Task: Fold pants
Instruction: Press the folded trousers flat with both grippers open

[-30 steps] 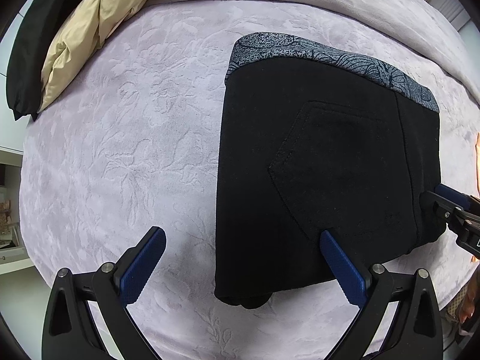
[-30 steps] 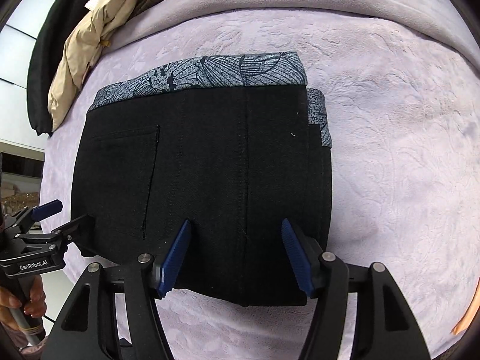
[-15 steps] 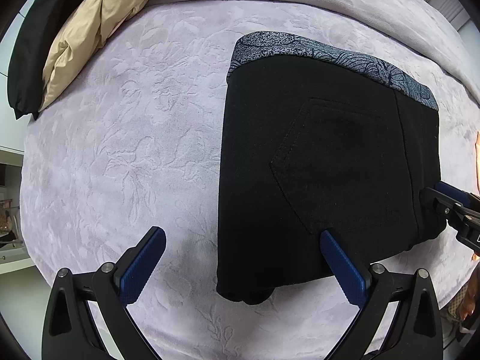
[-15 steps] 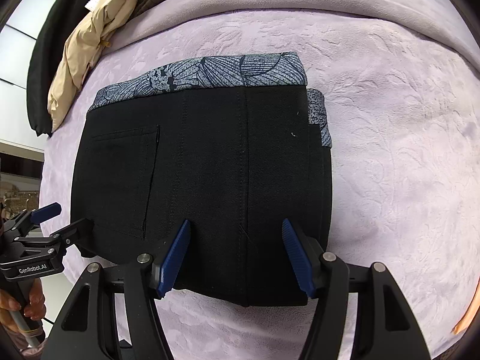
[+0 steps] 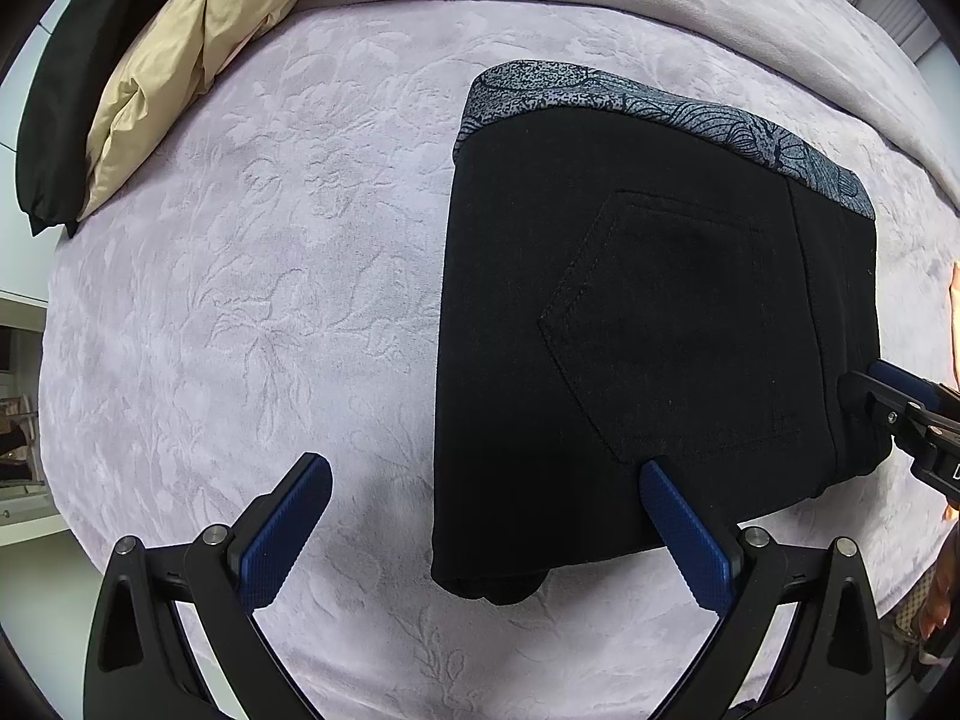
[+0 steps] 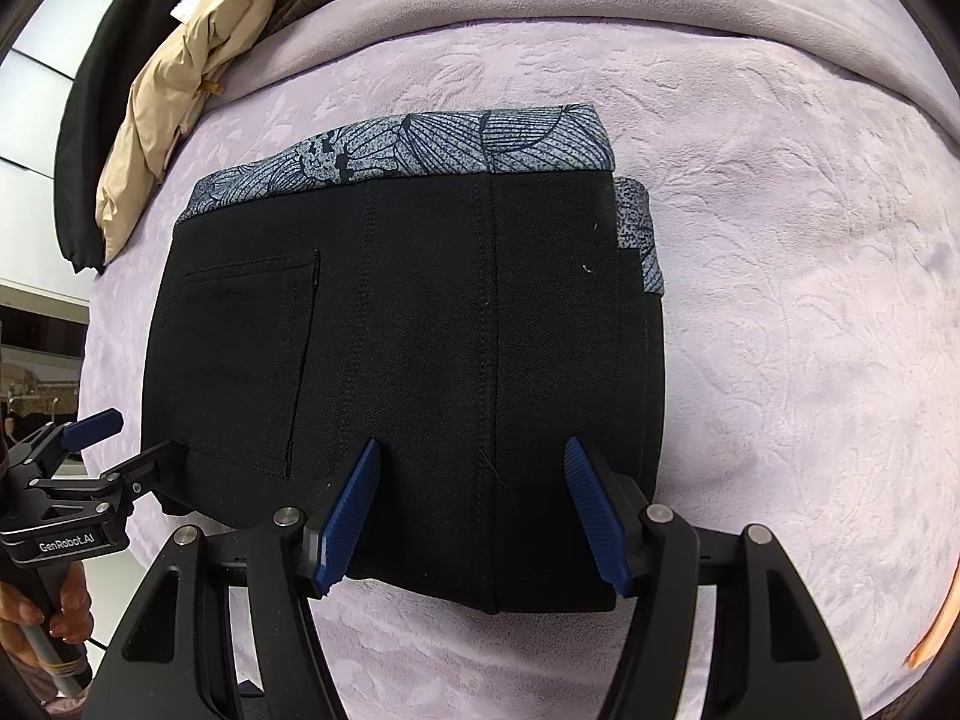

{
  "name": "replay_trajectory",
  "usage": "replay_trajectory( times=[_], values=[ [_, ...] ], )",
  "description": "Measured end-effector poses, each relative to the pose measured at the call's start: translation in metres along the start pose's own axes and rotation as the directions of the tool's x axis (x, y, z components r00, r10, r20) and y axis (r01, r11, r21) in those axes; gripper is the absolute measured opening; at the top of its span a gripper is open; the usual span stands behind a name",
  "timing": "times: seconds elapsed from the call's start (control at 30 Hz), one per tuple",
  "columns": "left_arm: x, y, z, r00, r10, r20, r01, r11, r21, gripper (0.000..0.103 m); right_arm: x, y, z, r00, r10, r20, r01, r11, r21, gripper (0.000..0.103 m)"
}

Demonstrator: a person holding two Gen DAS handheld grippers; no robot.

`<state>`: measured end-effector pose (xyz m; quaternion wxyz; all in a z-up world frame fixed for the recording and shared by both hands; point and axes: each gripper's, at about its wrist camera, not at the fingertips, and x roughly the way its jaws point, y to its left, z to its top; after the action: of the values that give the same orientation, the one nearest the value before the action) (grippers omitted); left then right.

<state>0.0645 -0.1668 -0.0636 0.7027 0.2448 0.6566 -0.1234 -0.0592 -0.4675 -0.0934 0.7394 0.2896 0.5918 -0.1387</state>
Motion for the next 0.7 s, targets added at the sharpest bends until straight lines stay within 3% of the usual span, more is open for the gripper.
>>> replay_trajectory(
  times=[0.7],
  values=[
    [0.0014,0.0037,-0.0011,1.000,-0.005,0.002,0.005,1.000,-0.003,0.103,0.0000,0.0033,0.0016,1.000,-0.001,0.006,0.001,1.000,0.004,0.069]
  ],
)
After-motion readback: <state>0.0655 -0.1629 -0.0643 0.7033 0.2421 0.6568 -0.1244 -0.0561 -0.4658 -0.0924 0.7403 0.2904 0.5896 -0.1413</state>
